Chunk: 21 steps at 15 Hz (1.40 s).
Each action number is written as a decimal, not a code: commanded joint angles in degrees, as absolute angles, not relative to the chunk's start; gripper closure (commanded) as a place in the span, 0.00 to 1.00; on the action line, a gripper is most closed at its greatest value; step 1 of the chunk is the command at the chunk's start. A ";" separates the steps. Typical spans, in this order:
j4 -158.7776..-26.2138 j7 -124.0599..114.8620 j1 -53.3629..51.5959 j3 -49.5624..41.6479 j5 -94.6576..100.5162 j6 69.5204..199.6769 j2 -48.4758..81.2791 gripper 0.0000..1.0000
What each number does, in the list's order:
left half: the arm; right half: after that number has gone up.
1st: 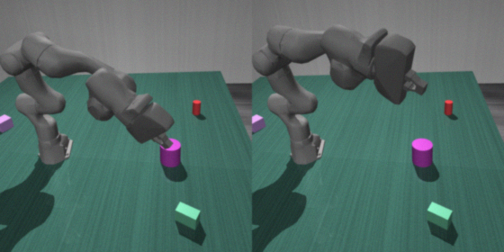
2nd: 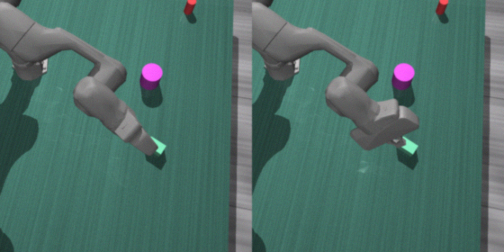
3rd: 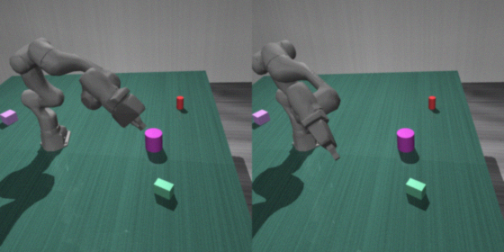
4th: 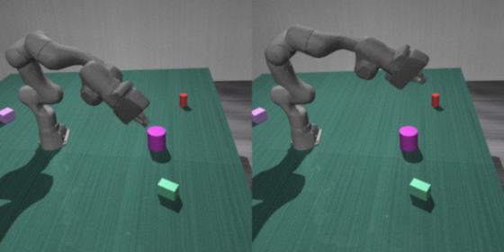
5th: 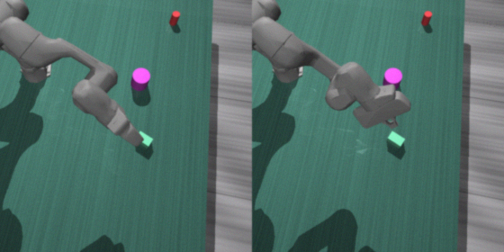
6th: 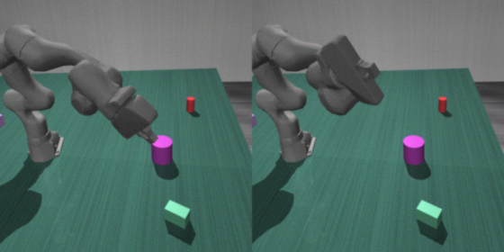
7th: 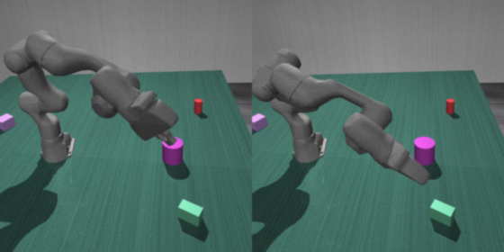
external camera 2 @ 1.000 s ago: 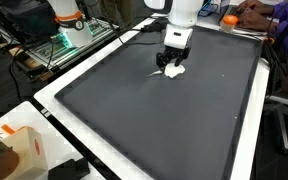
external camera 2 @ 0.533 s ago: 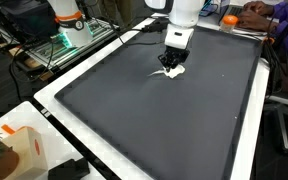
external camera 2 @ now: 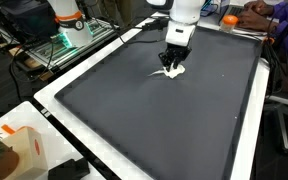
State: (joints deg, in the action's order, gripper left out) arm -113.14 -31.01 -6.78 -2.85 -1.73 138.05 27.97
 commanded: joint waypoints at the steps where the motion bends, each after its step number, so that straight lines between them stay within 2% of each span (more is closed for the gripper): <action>1: -115.81 -29.74 -7.50 -2.63 -2.15 137.06 21.89 0.30; 4: -117.29 -27.31 -7.26 -1.55 -2.01 134.59 16.98 0.05; 5: -117.90 -26.50 -7.15 -1.17 -1.90 133.66 15.54 0.01; 8: -119.38 -24.62 -6.88 -0.57 -0.68 128.00 12.04 0.00; 14: -124.67 -21.76 -6.54 0.63 -0.40 126.66 6.53 0.00; 15: -121.37 -22.54 -6.42 0.71 -1.14 127.57 9.53 0.00; 18: -123.02 -22.43 -6.35 0.92 -1.05 127.49 8.08 0.00; 21: -115.70 -21.99 -6.62 1.34 -0.59 121.78 12.88 0.00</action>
State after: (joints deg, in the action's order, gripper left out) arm -121.76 -22.35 -7.05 0.45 -0.89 126.67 8.77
